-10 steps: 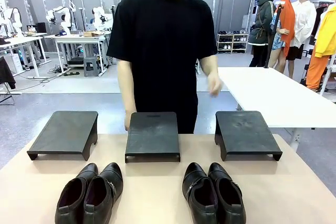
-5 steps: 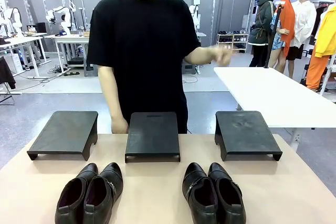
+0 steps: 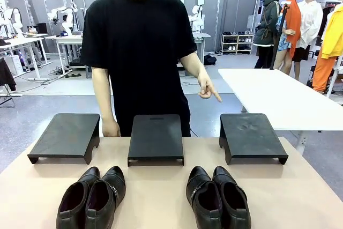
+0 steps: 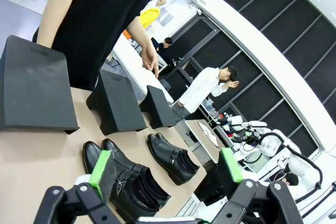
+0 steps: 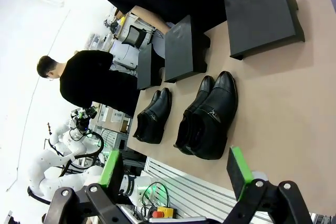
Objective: Place the shoes on the stand as instructed by the person.
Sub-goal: Pick up one pair of Shoes and place it on the Shoes Stand indicated by the person.
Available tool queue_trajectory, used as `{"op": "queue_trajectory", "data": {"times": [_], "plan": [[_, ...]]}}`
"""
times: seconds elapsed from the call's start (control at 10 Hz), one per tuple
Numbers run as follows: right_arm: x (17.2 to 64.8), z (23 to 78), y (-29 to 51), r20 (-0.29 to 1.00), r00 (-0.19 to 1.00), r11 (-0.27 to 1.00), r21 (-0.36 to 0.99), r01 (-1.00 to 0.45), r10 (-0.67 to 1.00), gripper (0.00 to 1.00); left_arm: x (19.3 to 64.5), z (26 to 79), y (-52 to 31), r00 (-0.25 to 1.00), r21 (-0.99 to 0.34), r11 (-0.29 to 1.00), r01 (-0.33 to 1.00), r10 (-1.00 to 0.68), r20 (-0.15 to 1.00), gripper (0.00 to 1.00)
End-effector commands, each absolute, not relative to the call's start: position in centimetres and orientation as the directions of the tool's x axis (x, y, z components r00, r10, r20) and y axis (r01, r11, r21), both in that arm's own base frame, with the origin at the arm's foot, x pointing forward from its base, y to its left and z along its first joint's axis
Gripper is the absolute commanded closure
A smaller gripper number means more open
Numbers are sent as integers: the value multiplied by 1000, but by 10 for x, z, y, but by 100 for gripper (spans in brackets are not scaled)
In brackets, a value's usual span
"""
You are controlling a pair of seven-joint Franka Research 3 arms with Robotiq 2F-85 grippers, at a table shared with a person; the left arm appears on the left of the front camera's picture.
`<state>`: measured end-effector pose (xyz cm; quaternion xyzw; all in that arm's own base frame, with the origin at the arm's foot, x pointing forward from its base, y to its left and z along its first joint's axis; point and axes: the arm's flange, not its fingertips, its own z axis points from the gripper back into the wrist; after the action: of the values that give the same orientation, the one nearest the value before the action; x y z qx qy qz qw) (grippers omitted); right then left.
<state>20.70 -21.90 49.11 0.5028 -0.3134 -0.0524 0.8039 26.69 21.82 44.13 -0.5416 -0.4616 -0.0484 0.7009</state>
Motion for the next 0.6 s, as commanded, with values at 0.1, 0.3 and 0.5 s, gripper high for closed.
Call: {"op": "queue_trajectory", "data": {"times": [0.1, 0.3, 0.5], "plan": [[207, 491, -219, 451, 798, 489, 841, -231, -399, 0, 265, 440, 219, 570, -710, 402, 579, 423, 705, 0], [217, 509, -183, 448, 844, 547, 804, -235, -295, 0, 265, 440, 219, 570, -710, 402, 579, 423, 705, 0], [237, 530, -134, 361, 913, 590, 785, -188, -190, 0, 265, 440, 219, 570, -710, 402, 579, 423, 705, 0]]}}
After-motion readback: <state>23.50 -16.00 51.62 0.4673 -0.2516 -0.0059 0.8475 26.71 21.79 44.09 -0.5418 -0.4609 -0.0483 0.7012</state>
